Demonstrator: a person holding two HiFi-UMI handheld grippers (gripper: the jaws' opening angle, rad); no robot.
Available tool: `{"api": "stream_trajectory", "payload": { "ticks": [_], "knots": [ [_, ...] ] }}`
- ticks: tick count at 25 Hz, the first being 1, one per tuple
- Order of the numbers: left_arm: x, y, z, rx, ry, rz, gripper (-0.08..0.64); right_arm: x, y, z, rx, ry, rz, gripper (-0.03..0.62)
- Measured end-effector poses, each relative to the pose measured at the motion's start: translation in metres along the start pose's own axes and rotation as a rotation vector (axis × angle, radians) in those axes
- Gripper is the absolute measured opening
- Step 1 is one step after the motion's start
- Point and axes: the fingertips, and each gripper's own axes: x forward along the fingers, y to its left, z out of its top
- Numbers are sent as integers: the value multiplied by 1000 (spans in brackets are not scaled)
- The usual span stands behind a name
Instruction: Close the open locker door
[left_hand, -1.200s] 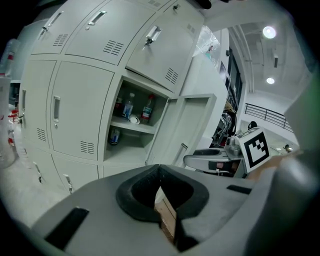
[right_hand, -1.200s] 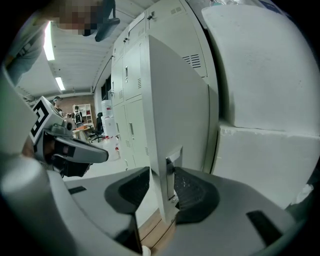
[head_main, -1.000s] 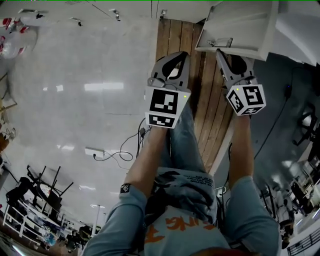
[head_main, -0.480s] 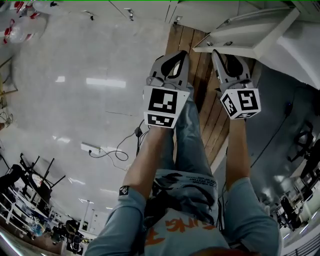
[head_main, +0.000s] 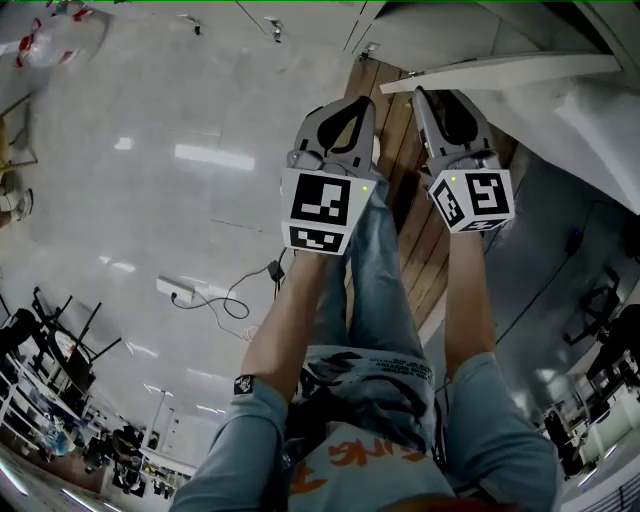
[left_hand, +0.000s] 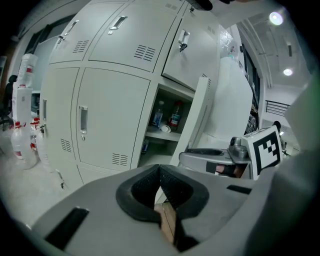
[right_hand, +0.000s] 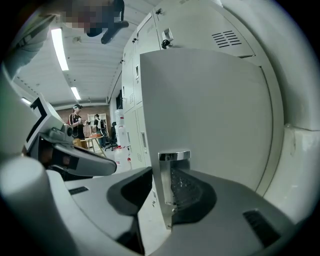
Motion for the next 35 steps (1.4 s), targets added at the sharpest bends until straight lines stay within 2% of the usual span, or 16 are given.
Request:
{"api": "stream_trajectory", "payload": {
  "ticks": [8,16,24,35],
  "knots": [
    [26,17,3,-38,13,37,21,35,-5,9,-6,-14,64,120],
    [50,43,13,-65,-4,78,21,69,-16,22,-12,-36,70,109],
    [69,59,31,-84,-34,102,21,93,-28,33,-65,-43,27,83],
    [99,71,43,-120,-50,102,21,126,-50,42,-75,-43,-92,69]
  ]
}}
